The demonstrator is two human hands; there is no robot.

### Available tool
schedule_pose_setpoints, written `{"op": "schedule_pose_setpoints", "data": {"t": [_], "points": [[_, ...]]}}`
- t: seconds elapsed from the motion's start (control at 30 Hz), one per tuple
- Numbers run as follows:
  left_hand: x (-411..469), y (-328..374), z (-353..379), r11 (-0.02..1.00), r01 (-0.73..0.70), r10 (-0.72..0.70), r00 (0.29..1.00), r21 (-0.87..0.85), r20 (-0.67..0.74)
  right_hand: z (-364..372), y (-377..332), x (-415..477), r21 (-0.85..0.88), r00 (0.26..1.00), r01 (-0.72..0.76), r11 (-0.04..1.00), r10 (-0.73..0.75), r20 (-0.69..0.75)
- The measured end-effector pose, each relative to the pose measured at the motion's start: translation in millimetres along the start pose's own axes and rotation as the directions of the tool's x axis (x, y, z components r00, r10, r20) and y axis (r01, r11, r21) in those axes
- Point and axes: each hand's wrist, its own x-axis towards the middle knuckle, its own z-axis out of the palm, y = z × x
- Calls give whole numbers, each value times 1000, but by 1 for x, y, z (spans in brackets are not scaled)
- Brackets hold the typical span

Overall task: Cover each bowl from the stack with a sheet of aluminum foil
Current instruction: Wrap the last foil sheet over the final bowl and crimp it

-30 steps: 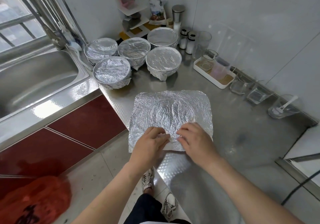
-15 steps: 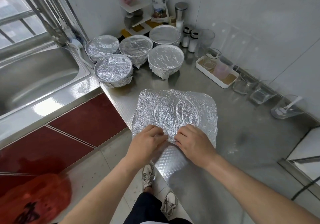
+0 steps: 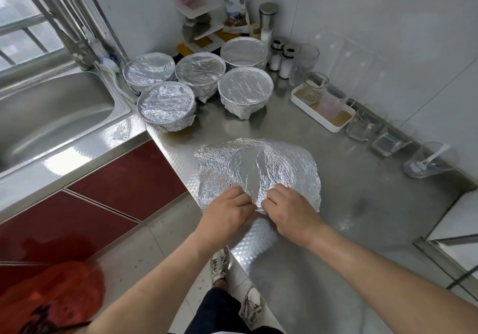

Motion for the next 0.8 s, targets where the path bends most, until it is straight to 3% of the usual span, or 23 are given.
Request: {"op": "schedule_pose_setpoints", "data": {"t": [0.2, 0.37, 0.5, 0.8], "points": [[5, 27, 5, 977, 211, -204, 970, -39, 133, -9, 14, -14, 26, 995, -89, 996, 88, 41], [11, 20, -9, 978, 209, -202, 963, -22, 177, -24, 19, -20, 185, 956, -288, 940, 269, 120], [7, 6, -7, 981, 187, -165, 946, -53, 279, -21, 3, -15, 319, 970, -243, 916, 222, 102], [-9, 2, -2, 978, 208, -187, 924, -29, 333, -1, -1, -18, 185, 988, -156, 970, 150, 45]]}}
